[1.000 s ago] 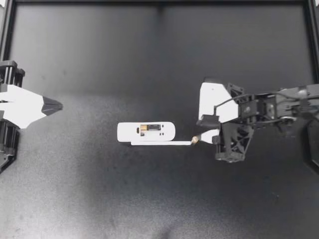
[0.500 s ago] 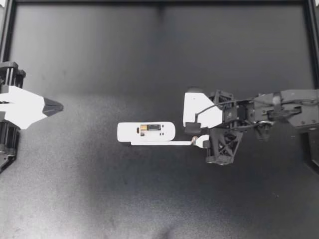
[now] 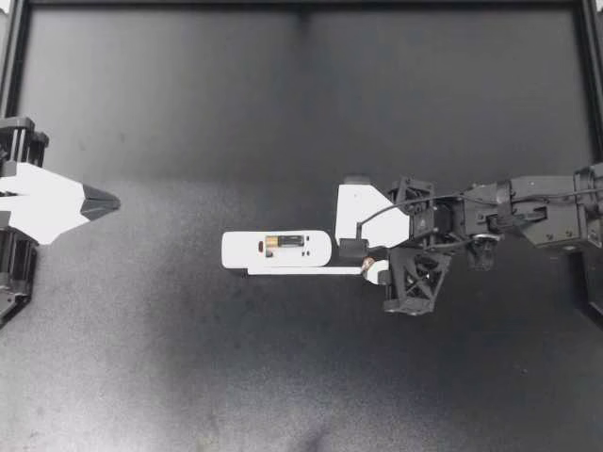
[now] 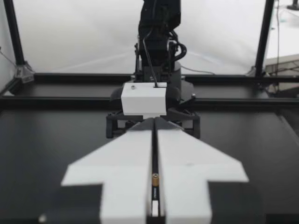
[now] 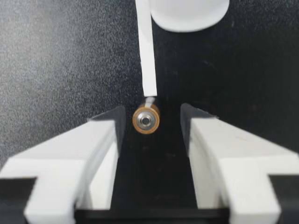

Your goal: Place the battery into the slot of the remote controller.

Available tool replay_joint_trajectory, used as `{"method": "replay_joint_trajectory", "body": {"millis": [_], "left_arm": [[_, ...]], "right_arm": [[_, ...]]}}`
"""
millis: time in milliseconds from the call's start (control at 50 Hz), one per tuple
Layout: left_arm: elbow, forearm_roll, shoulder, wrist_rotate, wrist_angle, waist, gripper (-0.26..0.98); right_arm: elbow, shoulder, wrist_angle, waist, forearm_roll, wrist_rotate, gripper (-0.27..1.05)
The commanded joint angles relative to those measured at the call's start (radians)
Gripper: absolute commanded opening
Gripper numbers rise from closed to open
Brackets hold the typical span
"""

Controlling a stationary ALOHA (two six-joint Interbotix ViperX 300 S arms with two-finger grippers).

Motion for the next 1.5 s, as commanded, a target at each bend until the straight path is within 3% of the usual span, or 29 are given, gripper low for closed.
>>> {"method": "replay_joint_trajectory", "body": {"millis": [0, 740, 980, 1160, 1260, 1480], "left_arm": [[-0.012, 0.000, 0.008, 0.002, -0.006, 0.002, -0.16], [-0.012, -0.002, 0.008, 0.002, -0.002, 0.002, -0.16], [-0.023, -0.002, 0.041, -0.006, 0.034, 0.002, -0.16], [-0.098, 0.000, 0.221, -0.011, 0.204, 0.035, -0.16], [-0.153, 0.000, 0.342, -0.008, 0.281, 0.058, -0.16], [-0.229, 0.000, 0.558, 0.006, 0.316, 0.077, -0.16]], "right_arm": [[-0.026, -0.008, -0.003, 0.005, -0.002, -0.002, 0.47], [-0.041, 0.003, 0.035, 0.011, -0.002, -0.002, 0.06], [-0.038, -0.043, 0.014, 0.011, -0.002, -0.002, 0.00], [0.031, -0.115, -0.218, 0.009, -0.009, -0.005, 0.00], [0.110, -0.132, -0.465, 0.005, -0.012, 0.002, 0.00], [0.218, -0.098, -0.868, -0.014, -0.009, -0.002, 0.00]]}}
